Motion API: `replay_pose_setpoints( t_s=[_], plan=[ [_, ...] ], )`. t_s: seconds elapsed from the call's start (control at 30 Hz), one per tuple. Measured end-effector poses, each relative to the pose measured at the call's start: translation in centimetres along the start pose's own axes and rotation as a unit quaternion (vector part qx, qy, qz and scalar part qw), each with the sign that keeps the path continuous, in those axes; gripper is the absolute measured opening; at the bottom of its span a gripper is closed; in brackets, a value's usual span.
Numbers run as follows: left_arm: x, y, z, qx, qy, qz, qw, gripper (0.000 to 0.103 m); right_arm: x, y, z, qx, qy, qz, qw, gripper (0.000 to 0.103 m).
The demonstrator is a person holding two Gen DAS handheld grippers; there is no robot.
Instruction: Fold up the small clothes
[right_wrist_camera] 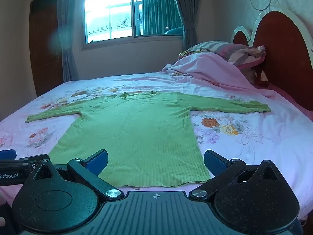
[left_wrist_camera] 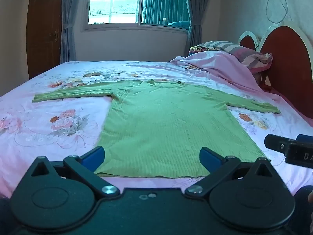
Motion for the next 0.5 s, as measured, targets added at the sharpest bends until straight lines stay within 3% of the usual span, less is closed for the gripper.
replay_pose_setpoints(
  t_s=[0.17,0.2,0.5],
  plan=[
    [0.0,-1.3,-0.1,-0.006,-0.016,0.025,0.9995,0.102,0.0,0.0,0.0,-0.001,0.000,0.002,1.000,0.103],
    [0.3,-0.5,-0.5,0.004,-0.003,-0.012,0.9999,0.102,0.0,0.0,-0.1,-0.001,-0.001,0.002,1.000,0.103],
    [0.4,0.0,-0.4,0.004,-0.006,-0.015,0.9999,0.102,0.0,-0.2,-0.6,0.007,-0.011,0.008,1.000,0.103]
  ],
)
Point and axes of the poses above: each gripper's, at about its wrist camera, not at the fingertips, and z roughly the way its jaws point, y to its left, x to its underside, the point moved 1 cm from there along z, roughly the way its jaws point, and after that the axes turned 15 degrees about -z, right-handed, at the moved point
